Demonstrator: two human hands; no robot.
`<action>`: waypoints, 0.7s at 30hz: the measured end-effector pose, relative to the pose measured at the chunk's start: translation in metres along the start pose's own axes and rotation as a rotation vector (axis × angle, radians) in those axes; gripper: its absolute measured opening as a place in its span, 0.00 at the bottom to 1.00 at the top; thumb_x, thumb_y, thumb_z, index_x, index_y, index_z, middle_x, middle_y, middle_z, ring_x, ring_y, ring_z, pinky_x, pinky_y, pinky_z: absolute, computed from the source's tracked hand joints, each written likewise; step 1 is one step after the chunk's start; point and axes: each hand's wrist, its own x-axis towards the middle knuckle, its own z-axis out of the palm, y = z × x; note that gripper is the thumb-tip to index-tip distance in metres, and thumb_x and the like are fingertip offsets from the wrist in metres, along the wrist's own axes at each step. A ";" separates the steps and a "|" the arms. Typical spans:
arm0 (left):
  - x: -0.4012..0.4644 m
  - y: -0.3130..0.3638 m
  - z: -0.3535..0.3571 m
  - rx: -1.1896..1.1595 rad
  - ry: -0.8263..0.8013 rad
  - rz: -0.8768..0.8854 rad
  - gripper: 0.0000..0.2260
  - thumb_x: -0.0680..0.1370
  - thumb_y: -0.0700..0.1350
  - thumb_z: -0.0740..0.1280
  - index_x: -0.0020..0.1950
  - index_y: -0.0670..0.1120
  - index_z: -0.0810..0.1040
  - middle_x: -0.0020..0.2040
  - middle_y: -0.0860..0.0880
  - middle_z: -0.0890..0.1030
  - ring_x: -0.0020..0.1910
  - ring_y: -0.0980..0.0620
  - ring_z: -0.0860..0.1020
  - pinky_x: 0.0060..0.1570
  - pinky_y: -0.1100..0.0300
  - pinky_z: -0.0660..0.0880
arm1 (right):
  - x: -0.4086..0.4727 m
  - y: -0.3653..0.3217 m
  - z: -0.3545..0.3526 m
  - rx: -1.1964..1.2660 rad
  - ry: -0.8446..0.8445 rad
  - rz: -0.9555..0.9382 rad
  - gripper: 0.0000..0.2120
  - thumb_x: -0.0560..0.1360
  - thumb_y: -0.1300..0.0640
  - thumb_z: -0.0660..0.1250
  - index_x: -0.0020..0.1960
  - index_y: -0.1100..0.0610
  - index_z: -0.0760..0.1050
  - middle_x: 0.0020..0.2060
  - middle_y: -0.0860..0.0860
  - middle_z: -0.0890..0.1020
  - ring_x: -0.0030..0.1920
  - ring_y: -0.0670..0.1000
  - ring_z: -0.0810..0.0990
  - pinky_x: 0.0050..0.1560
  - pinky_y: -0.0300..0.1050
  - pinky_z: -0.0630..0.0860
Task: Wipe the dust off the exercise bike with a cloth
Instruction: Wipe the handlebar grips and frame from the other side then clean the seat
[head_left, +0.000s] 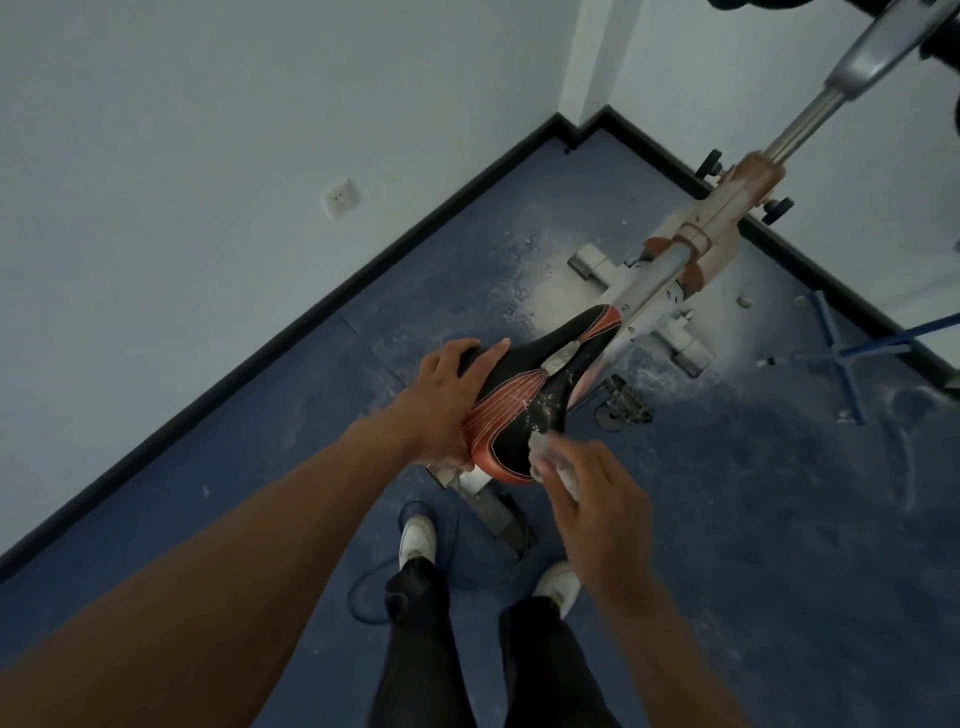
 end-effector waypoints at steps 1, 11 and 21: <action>0.000 0.000 -0.001 -0.006 -0.007 -0.008 0.67 0.60 0.50 0.85 0.80 0.63 0.36 0.79 0.51 0.45 0.78 0.40 0.50 0.71 0.36 0.66 | 0.009 -0.004 0.000 0.018 0.009 0.036 0.13 0.82 0.51 0.68 0.62 0.57 0.79 0.49 0.46 0.79 0.47 0.40 0.77 0.46 0.31 0.74; 0.001 0.007 -0.008 -0.004 -0.050 -0.062 0.67 0.60 0.49 0.85 0.80 0.64 0.36 0.79 0.51 0.45 0.79 0.40 0.49 0.70 0.34 0.66 | 0.002 0.017 0.013 0.106 0.025 -0.040 0.11 0.82 0.51 0.68 0.48 0.59 0.79 0.44 0.47 0.77 0.40 0.42 0.76 0.39 0.34 0.74; 0.002 0.008 -0.010 -0.011 -0.070 -0.078 0.67 0.60 0.49 0.86 0.79 0.66 0.36 0.79 0.53 0.44 0.78 0.41 0.50 0.71 0.36 0.67 | 0.045 -0.040 0.031 -0.258 -0.185 -0.109 0.06 0.78 0.50 0.70 0.48 0.52 0.79 0.43 0.47 0.79 0.37 0.48 0.78 0.31 0.40 0.70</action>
